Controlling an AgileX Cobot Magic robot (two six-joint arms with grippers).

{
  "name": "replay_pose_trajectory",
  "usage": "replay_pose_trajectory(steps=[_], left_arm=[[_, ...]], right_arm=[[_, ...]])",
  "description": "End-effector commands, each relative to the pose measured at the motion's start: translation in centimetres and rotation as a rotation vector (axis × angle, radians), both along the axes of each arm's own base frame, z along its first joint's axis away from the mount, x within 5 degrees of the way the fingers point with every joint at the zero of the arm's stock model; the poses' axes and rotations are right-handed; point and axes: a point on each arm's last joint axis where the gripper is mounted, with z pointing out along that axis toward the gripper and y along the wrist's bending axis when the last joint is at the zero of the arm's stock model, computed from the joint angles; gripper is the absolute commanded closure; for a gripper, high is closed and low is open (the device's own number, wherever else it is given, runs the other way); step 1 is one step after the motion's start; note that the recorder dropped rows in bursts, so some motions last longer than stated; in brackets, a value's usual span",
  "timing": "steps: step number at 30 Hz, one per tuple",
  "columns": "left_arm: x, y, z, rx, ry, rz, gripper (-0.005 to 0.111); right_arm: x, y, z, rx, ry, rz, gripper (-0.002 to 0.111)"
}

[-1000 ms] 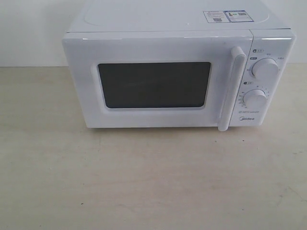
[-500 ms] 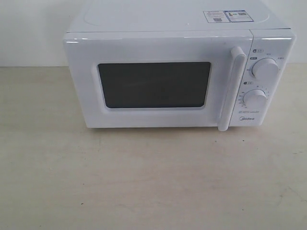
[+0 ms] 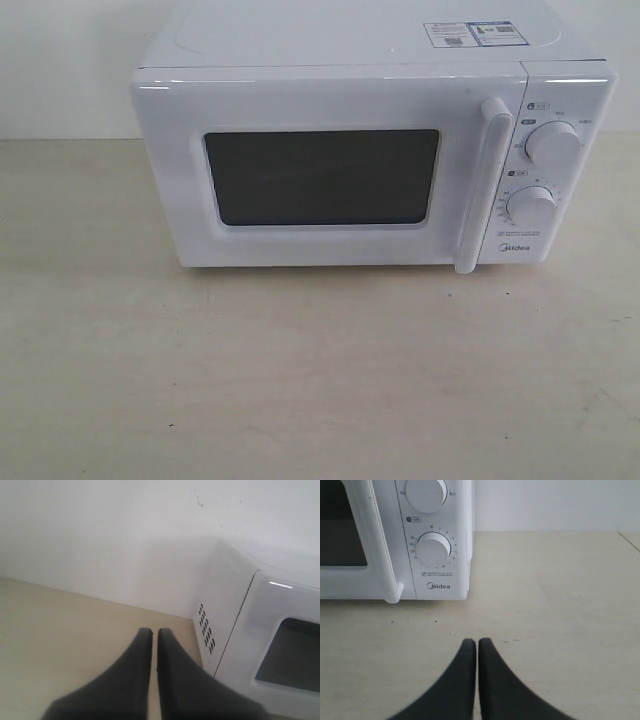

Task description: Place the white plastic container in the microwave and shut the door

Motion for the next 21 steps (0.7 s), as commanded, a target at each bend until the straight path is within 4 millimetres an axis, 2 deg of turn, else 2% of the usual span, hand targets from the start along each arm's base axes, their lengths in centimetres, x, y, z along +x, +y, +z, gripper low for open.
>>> replay_pose_trajectory(steps=[1,6,14,21], left_arm=[[0.3,0.1,-2.1,-0.016,0.045,0.009,0.102],[0.4,0.1,-4.0,-0.105,0.080,0.017,0.102],[0.3,0.6,-4.3,0.139,0.133,0.047,0.102],[0.2,1.1,-4.4,0.251,0.154,0.091,0.102]], right_arm=[[0.0,0.0,0.1,-0.001,-0.011,-0.004,0.108],[0.0,0.0,0.1,-0.001,-0.011,-0.004,0.108],[0.0,0.0,0.1,-0.001,-0.013,-0.004,0.108],[0.0,0.0,0.1,0.001,-0.013,-0.004,0.108]])
